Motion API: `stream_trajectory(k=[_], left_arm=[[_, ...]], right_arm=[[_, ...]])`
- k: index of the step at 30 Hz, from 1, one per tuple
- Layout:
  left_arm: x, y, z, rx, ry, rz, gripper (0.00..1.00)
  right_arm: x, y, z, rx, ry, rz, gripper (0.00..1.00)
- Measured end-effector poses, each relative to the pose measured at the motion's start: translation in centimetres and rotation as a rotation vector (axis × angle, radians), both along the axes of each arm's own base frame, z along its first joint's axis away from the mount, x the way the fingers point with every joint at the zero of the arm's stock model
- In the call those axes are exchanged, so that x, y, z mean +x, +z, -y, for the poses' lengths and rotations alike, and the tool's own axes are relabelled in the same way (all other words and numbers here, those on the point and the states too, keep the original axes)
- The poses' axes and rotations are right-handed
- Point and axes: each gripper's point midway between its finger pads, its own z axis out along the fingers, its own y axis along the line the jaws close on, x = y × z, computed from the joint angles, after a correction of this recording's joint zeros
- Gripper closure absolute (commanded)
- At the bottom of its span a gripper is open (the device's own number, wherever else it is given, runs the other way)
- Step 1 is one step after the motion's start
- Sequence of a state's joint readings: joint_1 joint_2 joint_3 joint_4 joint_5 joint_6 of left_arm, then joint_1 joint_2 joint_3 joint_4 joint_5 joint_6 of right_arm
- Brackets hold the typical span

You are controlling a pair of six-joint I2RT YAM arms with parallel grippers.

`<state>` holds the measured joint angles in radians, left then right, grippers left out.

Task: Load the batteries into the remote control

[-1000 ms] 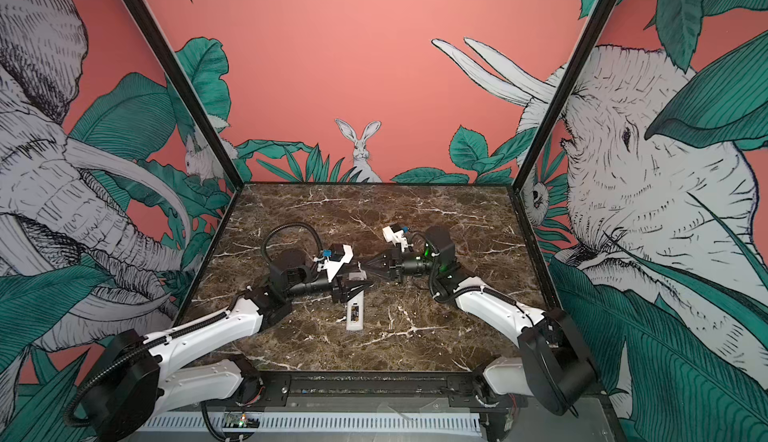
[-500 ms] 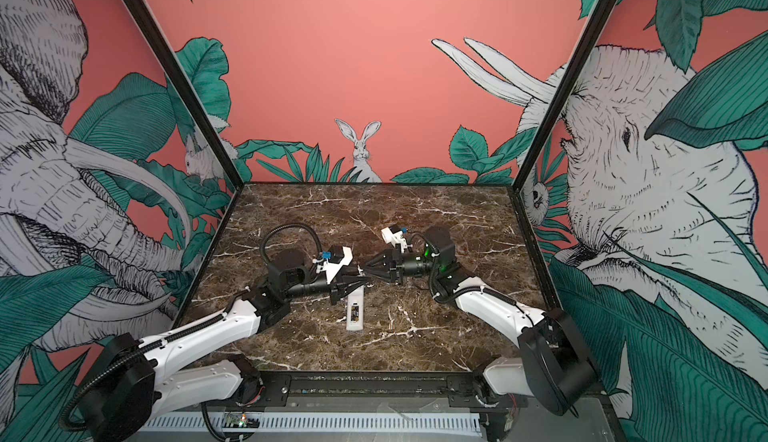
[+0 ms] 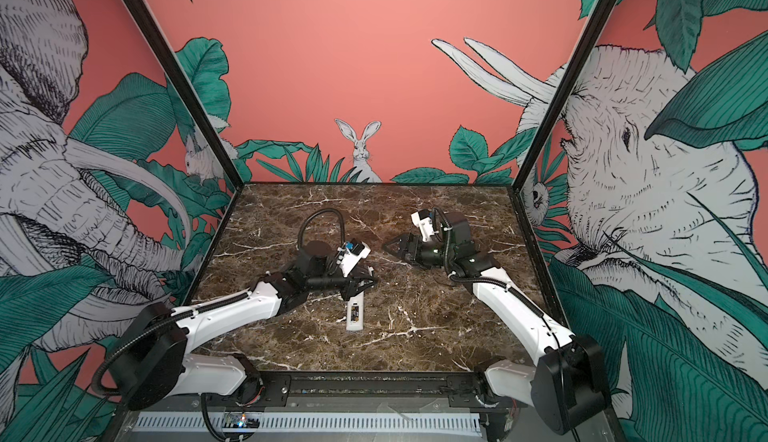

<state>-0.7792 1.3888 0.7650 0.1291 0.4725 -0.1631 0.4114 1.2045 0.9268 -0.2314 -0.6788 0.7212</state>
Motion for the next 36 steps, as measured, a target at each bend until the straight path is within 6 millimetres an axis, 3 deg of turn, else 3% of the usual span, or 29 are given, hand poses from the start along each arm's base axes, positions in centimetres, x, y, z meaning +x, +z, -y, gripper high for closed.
stream_trajectory(k=[5,9,13,19,26,32,36], left_arm=[[2.1,-3.0,1.2,0.158,0.143,-0.192,0.84],[3.3,-6.0,2.1,0.300,0.255,-0.321,0.84],[2.7,-9.1,3.3,0.410,0.313,-0.436,0.84],[1.3,-12.8,5.0,0.558,0.376,-0.535,0.79],[1.8,-12.5,6.2,0.583,0.453,-0.563,0.46],[3.4,-11.3,6.2,0.596,0.470,-0.500,0.31],[4.7,-8.9,5.3,0.533,0.440,-0.445,0.18]], right_arm=[[0.1,-4.5,4.6,-0.313,-0.120,0.031,0.01],[-1.0,-7.9,7.9,-0.488,-0.178,0.017,0.01],[-2.3,-8.6,9.9,-0.553,-0.217,0.042,0.01],[-4.0,-8.4,11.0,-0.535,-0.243,0.097,0.01],[-5.8,-10.0,10.7,-0.509,-0.210,0.068,0.01],[-6.4,-10.9,9.9,-0.510,-0.175,0.052,0.01],[-6.2,-12.3,9.0,-0.554,-0.141,0.013,0.03]])
